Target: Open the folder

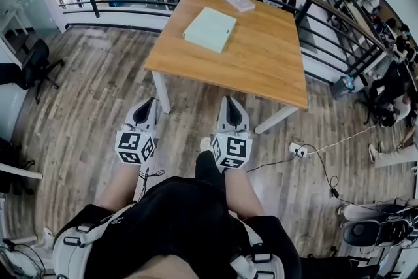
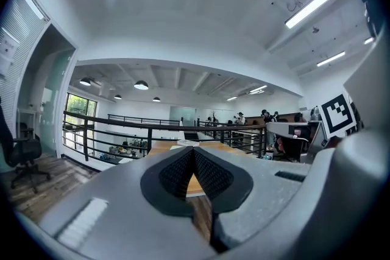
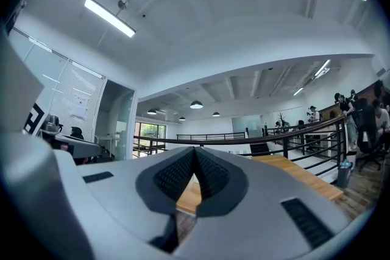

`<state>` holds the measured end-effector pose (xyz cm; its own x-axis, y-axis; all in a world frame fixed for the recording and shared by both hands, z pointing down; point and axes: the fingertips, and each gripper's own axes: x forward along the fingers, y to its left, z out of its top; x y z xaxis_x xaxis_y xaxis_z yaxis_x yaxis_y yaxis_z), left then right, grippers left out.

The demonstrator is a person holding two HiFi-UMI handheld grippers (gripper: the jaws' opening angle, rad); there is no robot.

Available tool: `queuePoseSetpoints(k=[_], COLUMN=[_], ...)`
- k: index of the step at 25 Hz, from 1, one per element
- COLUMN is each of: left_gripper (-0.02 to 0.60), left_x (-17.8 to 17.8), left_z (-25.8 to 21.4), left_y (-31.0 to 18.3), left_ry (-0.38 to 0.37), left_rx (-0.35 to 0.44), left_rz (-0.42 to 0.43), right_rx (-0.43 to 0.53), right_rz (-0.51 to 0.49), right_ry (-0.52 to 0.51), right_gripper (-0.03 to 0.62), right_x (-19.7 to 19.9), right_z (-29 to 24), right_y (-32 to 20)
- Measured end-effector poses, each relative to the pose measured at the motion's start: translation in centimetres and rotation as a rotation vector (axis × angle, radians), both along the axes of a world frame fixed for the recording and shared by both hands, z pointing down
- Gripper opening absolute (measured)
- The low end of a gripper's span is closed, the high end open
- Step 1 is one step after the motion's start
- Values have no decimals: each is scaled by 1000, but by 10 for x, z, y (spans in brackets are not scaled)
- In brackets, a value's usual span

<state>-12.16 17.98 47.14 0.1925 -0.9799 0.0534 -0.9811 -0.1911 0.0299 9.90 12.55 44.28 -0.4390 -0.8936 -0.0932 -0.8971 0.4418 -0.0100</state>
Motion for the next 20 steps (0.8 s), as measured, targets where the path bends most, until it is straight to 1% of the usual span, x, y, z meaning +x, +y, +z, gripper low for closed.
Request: queuePoseSetpoints(k=[4,8,14,20], left_gripper=[3,3,3,3], left_x=[-6,-6,-6,4], left_z=[7,9,15,6], left_y=[-32,-76,-162,-259], left_ry=[-6,-17,-18,-38], left_rx=[-11,-14,-28,-44], left_rz=[-12,-20,-38,-52], right_rx=[-5,-18,-28,-41], right_rz=[-9,-21,-37,-67], right_ry=[-8,-17,-8,-18], right_gripper=[6,6,6,6], right_x=[-7,-7,-6,-2], right_z=[6,13,20,14], right_y=[-35,-80,-170,-269])
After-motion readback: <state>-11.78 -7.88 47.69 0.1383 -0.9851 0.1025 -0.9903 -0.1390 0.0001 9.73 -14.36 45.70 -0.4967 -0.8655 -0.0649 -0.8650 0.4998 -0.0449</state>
